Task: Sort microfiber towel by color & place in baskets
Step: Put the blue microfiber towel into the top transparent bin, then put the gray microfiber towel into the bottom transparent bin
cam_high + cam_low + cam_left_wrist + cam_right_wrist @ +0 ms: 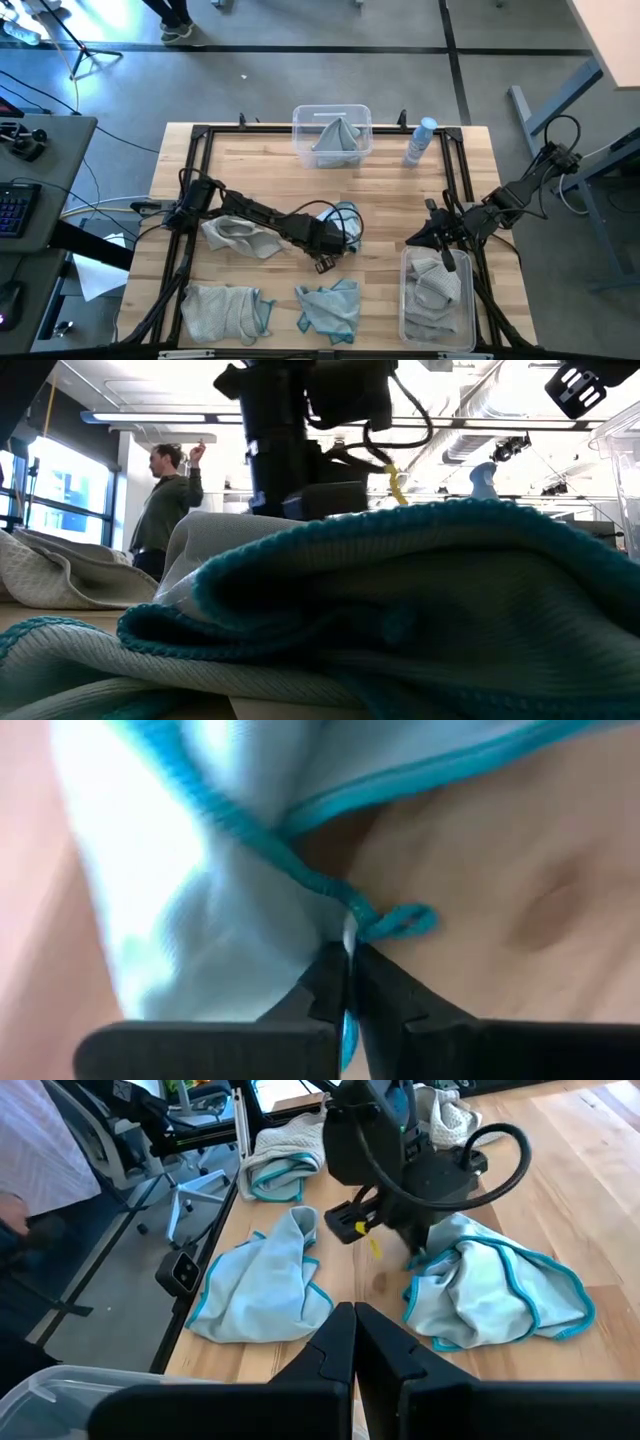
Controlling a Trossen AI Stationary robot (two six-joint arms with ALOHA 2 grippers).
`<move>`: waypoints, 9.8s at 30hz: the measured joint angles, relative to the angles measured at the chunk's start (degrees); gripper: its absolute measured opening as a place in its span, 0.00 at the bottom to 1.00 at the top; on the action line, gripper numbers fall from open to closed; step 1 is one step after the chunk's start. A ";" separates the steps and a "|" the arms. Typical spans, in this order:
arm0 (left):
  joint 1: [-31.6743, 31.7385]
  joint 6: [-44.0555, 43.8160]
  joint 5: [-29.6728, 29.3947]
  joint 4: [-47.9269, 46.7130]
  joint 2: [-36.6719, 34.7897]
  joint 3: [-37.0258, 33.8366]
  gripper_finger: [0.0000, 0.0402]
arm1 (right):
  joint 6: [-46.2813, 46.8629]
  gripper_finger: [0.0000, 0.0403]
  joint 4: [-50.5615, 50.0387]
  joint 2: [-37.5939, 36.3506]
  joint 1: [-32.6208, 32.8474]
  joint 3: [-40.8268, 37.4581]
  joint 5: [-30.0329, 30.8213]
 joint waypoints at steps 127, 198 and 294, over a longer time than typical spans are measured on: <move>37.61 40.90 -6.72 17.60 -22.32 25.72 0.00 | 14.96 0.00 -0.85 0.11 -7.15 0.00 25.73; 29.90 10.89 -7.02 -17.59 -15.72 25.70 0.24 | 16.60 0.00 -5.20 0.11 -7.15 0.00 14.55; -14.97 21.98 -7.39 -4.72 -64.84 -40.00 0.00 | 4.38 0.00 0.72 43.19 -19.19 30.05 2.78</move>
